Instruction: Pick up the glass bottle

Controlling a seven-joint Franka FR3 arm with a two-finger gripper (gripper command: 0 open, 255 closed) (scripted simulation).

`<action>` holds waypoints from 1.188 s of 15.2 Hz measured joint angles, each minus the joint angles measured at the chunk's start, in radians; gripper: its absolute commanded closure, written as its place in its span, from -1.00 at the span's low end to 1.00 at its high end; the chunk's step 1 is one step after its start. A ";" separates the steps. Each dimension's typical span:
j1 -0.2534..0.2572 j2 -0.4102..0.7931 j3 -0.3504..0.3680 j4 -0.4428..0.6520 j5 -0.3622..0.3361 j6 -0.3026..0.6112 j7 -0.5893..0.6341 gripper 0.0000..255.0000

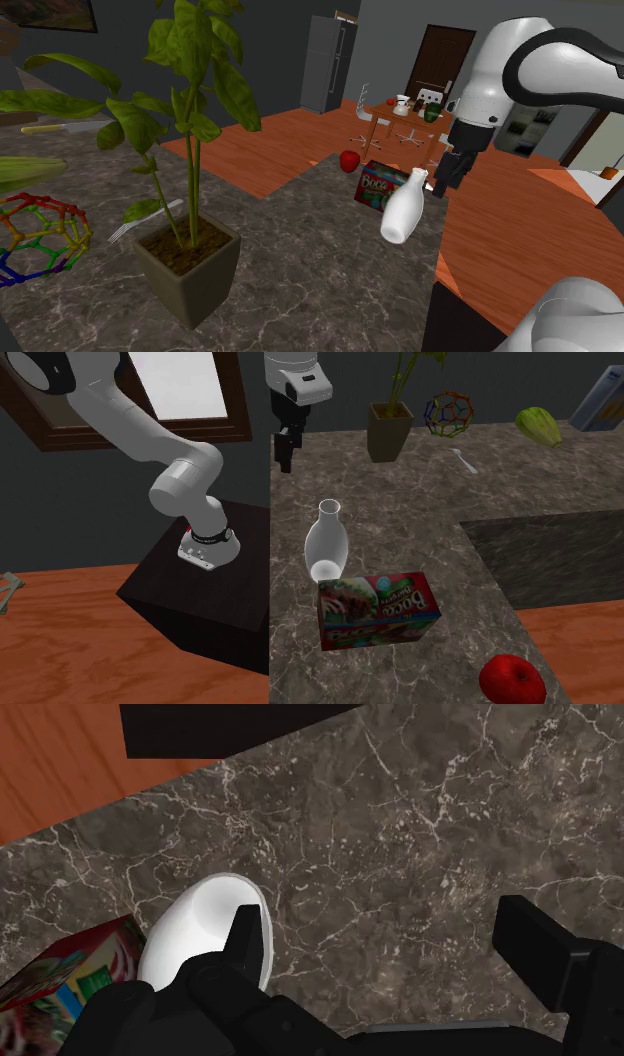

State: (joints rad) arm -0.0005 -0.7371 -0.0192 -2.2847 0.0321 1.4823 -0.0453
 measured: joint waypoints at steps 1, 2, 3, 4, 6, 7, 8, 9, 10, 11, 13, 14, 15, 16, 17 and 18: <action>0.000 0.000 0.000 0.000 0.000 0.000 0.000 -1.00; -0.002 0.015 -0.004 0.010 -0.005 0.005 -0.005 -1.00; -0.006 0.042 -0.014 0.021 -0.014 0.020 -0.015 -1.00; -0.011 0.061 -0.023 0.023 -0.023 0.036 -0.026 -1.00; -0.018 0.123 -0.038 0.061 -0.038 0.059 -0.042 -1.00; -0.021 0.150 -0.046 0.075 -0.046 0.072 -0.051 -1.00; -0.028 0.188 -0.061 0.095 -0.057 0.090 -0.069 -1.00; -0.031 0.229 -0.070 0.130 -0.063 0.096 -0.078 -1.00; -0.036 0.257 -0.081 0.152 -0.071 0.102 -0.091 -1.00; -0.038 0.293 -0.086 0.172 -0.075 0.118 -0.097 -1.00; -0.046 0.359 -0.106 0.223 -0.085 0.133 -0.120 -1.00; -0.049 0.385 -0.113 0.243 -0.089 0.140 -0.129 -1.00; -0.051 0.398 -0.116 0.244 -0.091 0.152 -0.132 -1.00; -0.051 0.402 -0.118 0.238 -0.092 0.162 -0.134 -1.00; -0.052 0.405 -0.119 0.227 -0.092 0.175 -0.134 -1.00; -0.052 0.407 -0.119 0.218 -0.093 0.187 -0.134 -1.00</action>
State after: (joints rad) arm -0.0524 -0.3305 -0.1384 -2.0672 -0.0607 1.6693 -0.1794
